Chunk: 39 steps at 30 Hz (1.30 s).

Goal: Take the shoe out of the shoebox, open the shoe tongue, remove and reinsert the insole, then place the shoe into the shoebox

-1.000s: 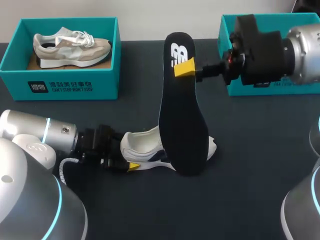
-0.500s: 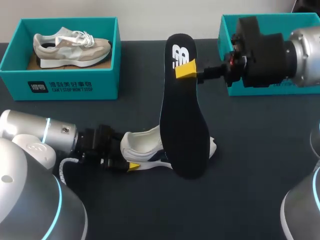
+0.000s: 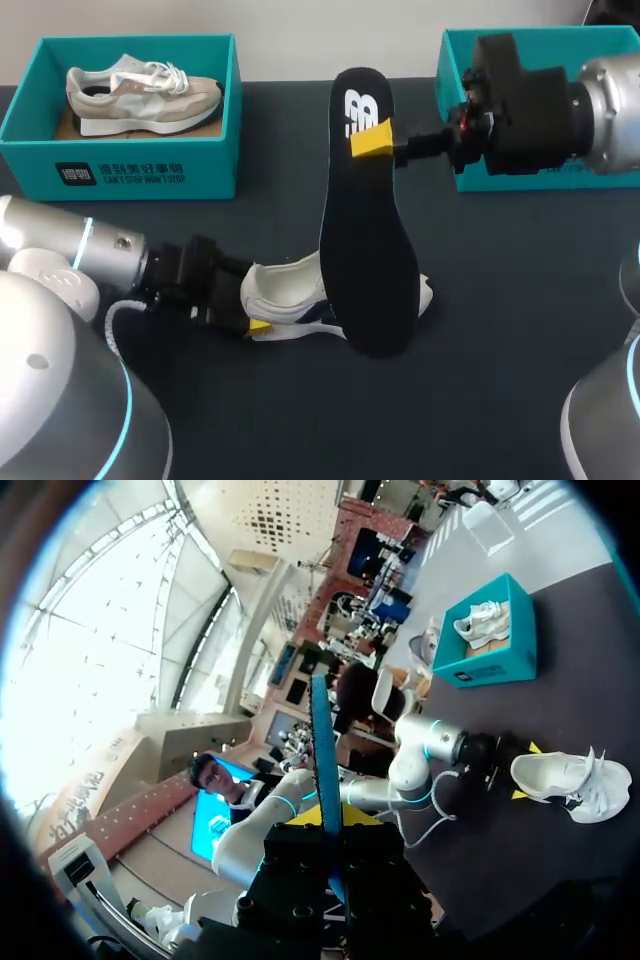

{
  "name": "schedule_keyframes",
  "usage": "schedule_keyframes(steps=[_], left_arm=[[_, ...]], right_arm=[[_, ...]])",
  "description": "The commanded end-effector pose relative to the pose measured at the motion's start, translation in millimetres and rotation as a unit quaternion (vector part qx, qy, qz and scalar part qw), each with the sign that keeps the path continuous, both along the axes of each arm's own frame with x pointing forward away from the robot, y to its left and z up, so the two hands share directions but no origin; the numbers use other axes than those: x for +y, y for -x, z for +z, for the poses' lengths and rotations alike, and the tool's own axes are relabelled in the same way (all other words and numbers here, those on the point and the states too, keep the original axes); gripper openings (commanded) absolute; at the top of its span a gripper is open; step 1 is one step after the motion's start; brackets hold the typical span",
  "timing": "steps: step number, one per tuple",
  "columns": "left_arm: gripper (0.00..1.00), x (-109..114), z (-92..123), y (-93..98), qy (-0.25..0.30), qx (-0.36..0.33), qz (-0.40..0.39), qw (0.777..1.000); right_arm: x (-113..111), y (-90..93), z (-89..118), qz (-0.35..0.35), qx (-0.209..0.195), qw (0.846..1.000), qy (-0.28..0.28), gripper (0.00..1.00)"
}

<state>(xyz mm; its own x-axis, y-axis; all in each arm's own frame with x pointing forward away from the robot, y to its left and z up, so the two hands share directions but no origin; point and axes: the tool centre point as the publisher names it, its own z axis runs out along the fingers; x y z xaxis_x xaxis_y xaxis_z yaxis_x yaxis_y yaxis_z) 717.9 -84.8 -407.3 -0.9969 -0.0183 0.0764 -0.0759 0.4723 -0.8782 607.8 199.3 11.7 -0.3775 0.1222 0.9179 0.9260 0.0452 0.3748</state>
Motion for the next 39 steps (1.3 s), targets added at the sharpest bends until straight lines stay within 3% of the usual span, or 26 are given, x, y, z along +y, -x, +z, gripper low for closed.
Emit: schedule_keyframes(steps=[1,13,18,30,39], left_arm=[[1.0,6,13,-1.8,-0.039,0.016,-0.002,0.999],[1.0,7,20,-0.4,-0.046,-0.001,-0.004,0.999],[1.0,8,44,-7.2,-0.115,-0.007,0.009,0.993],[1.0,3,66,-4.5,-0.267,0.058,-0.03,0.962],[1.0,2,74,2.7,-0.33,0.075,-0.065,0.939]], right_arm=[[3,-1.2,0,0.0,0.001,1.0,0.002,0.0],[3,-1.2,0,0.0,0.001,1.0,0.002,0.0],[3,-1.2,0,0.0,0.001,1.0,0.002,0.0],[3,-1.2,0,0.0,0.001,1.0,0.002,0.0],[3,-1.2,0,0.0,0.001,1.0,0.002,0.0]])
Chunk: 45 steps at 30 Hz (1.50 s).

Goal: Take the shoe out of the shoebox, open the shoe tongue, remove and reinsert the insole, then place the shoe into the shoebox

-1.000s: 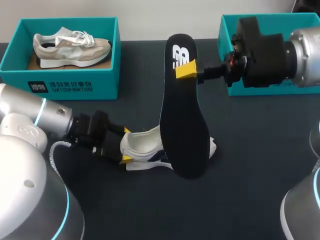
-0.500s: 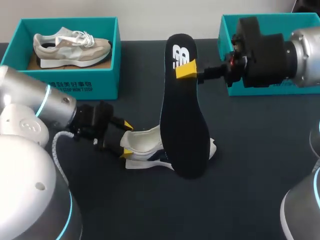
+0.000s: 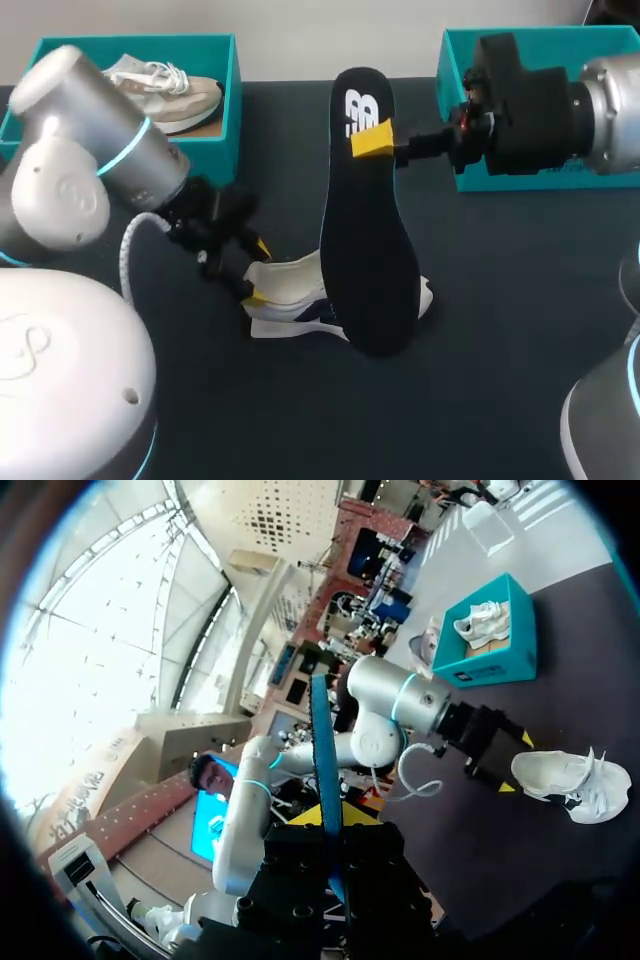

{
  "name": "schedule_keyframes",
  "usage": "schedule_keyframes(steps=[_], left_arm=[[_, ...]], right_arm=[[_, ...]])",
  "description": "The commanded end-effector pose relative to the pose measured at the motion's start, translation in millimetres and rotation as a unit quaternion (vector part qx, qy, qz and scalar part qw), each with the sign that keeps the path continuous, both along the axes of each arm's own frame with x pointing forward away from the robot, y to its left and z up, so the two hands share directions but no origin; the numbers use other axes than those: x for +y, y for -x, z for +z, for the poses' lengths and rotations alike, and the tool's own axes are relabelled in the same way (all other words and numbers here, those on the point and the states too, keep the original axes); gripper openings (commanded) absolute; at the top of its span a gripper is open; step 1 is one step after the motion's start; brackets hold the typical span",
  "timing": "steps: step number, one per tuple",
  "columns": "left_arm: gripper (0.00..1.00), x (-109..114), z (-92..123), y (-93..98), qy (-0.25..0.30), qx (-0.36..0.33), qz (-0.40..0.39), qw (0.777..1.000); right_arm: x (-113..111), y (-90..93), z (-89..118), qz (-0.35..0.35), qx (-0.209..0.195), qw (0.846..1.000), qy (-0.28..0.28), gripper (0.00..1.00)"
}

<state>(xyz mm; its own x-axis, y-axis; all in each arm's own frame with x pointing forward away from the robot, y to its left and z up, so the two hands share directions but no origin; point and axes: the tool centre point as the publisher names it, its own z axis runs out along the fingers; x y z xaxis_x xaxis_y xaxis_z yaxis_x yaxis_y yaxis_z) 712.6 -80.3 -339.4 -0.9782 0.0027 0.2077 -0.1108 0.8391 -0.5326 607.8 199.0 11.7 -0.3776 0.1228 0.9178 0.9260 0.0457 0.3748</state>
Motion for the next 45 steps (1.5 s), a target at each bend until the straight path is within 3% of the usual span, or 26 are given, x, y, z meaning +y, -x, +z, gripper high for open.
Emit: schedule_keyframes(steps=[1,8,19,31,37,45], left_arm=[[1.0,-3,7,-1.9,-0.096,0.012,-0.028,0.995],[1.0,-7,7,3.8,-0.16,-0.005,-0.049,0.986],[1.0,-3,9,-11.9,-0.226,-0.058,-0.047,0.971],[1.0,-12,13,-26.8,-0.223,-0.081,-0.028,0.971],[1.0,-29,12,-39.8,-0.214,-0.097,-0.019,0.972],[1.0,-59,-3,-53.2,-0.205,-0.107,-0.01,0.973]], right_arm=[[4,-1.3,0,0.0,0.001,1.0,0.001,0.0],[4,-1.3,0,0.0,0.001,1.0,0.001,0.0],[4,-1.3,0,0.0,0.001,1.0,0.001,0.0],[4,-1.3,0,0.0,0.001,1.0,0.001,0.0],[4,-1.3,0,0.0,0.001,1.0,0.001,0.0],[4,-1.3,0,0.0,0.001,1.0,0.001,0.0]])
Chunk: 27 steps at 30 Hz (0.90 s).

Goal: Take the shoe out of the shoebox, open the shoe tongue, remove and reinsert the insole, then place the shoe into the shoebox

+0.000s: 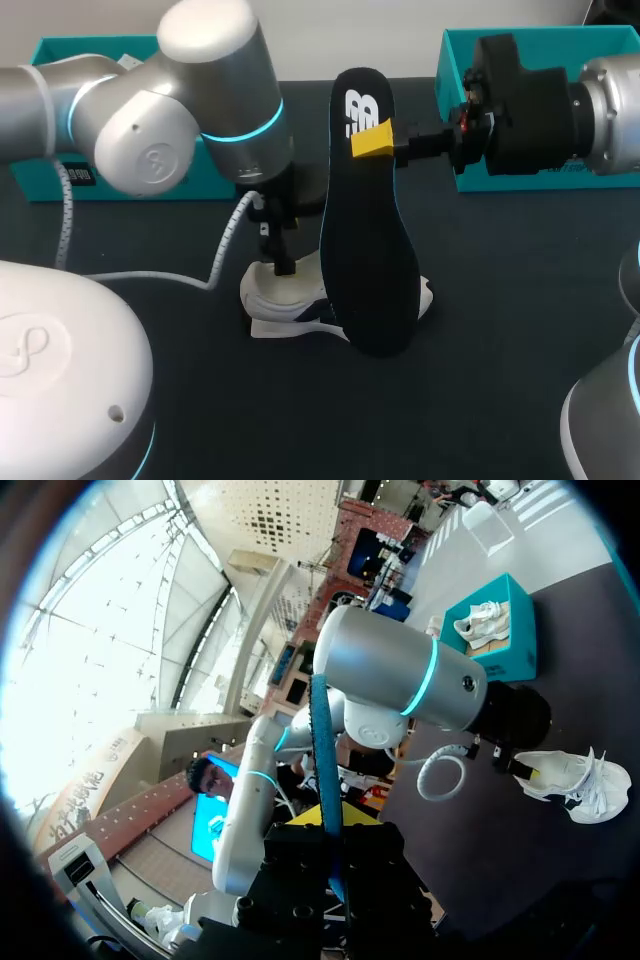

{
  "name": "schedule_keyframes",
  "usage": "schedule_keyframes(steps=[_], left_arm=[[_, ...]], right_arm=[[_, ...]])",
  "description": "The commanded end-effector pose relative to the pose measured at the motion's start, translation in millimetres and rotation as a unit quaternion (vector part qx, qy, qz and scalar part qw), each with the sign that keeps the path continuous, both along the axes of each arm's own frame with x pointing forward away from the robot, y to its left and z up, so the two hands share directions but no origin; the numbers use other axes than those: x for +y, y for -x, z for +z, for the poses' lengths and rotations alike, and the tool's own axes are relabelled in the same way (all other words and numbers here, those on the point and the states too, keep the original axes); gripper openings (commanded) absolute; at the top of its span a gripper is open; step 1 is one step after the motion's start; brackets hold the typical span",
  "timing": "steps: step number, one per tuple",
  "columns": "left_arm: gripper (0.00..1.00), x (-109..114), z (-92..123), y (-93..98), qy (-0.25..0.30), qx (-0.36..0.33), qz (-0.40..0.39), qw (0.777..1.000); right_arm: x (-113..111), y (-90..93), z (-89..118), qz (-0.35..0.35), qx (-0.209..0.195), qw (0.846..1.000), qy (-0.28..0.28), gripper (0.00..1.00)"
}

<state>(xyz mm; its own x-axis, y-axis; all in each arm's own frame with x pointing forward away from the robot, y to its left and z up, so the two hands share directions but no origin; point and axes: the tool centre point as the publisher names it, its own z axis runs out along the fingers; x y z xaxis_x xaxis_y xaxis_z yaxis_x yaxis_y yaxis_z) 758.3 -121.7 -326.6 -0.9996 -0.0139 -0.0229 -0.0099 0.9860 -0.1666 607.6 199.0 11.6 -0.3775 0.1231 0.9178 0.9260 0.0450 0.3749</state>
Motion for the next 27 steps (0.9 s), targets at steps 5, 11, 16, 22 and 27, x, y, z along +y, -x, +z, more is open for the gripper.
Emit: schedule_keyframes(steps=[5,11,16,22,27], left_arm=[[0.98,-29,-27,-11.8,0.007,0.007,0.008,1.0],[0.76,-41,-42,-15.2,0.002,0.011,0.012,1.0],[0.61,-49,-49,-15.1,0.004,0.018,0.017,1.0],[0.46,-53,-59,-10.4,0.0,0.029,0.018,0.999],[0.32,-50,-62,-4.1,-0.004,0.032,0.015,0.999]], right_arm=[[4,-1.4,0,0.0,0.001,1.0,0.001,0.0],[4,-1.4,0,0.0,0.001,1.0,0.001,0.0],[4,-1.4,0,0.0,0.001,1.0,0.001,0.0],[4,-1.4,0,0.0,0.001,1.0,0.001,0.0],[4,-1.4,0,0.0,0.001,1.0,0.001,0.0]])
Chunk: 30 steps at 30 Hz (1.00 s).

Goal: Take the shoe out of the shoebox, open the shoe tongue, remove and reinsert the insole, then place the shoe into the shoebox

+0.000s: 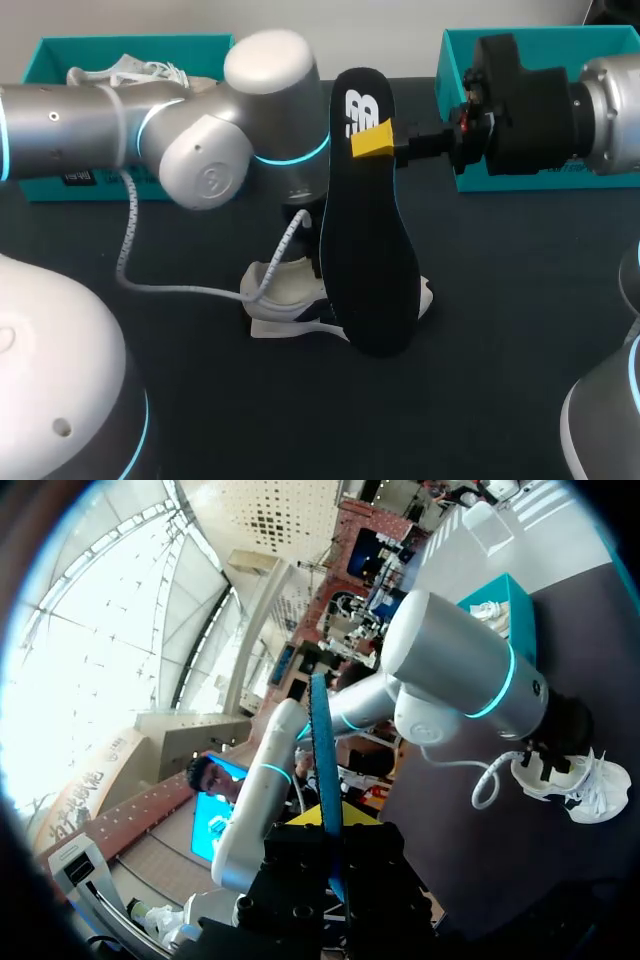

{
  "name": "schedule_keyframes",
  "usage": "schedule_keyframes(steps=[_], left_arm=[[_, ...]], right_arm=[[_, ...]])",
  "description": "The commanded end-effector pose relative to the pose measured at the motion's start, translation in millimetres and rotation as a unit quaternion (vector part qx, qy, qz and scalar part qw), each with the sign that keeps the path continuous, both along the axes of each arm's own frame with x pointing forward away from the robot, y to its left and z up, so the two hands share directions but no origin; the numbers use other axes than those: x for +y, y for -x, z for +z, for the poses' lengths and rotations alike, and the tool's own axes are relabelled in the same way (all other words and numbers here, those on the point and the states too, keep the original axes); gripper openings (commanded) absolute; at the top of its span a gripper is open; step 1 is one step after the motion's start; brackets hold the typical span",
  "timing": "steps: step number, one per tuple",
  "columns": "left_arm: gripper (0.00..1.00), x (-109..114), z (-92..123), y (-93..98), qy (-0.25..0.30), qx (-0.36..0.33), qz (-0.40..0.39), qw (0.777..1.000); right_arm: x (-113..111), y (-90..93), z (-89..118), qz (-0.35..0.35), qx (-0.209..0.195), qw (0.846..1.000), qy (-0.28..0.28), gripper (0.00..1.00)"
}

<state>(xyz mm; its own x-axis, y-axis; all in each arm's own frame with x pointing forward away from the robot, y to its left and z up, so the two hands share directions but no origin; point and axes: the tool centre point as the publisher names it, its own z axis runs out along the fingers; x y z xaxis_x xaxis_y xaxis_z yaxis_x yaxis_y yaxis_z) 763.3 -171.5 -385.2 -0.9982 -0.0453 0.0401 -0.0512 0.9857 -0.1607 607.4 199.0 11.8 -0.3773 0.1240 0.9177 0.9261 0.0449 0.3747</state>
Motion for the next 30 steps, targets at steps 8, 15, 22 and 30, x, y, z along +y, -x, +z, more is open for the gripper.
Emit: schedule_keyframes(steps=[8,15,22,30], left_arm=[[0.0,3,-2,7.9,-0.003,0.02,-0.031,0.999],[0.0,-4,12,0.5,0.017,0.101,-0.131,0.986],[0.0,-10,40,-4.0,0.021,0.152,-0.203,0.967],[0.0,-8,70,-0.7,-0.026,0.064,-0.346,0.936]], right_arm=[[4,-1.6,0,0.0,0.001,1.0,0.001,0.0],[4,-1.6,0,0.0,0.001,1.0,0.001,0.0],[4,-1.6,0,0.0,0.001,1.0,0.001,0.0],[4,-1.6,0,0.0,0.001,1.0,0.001,0.0]])
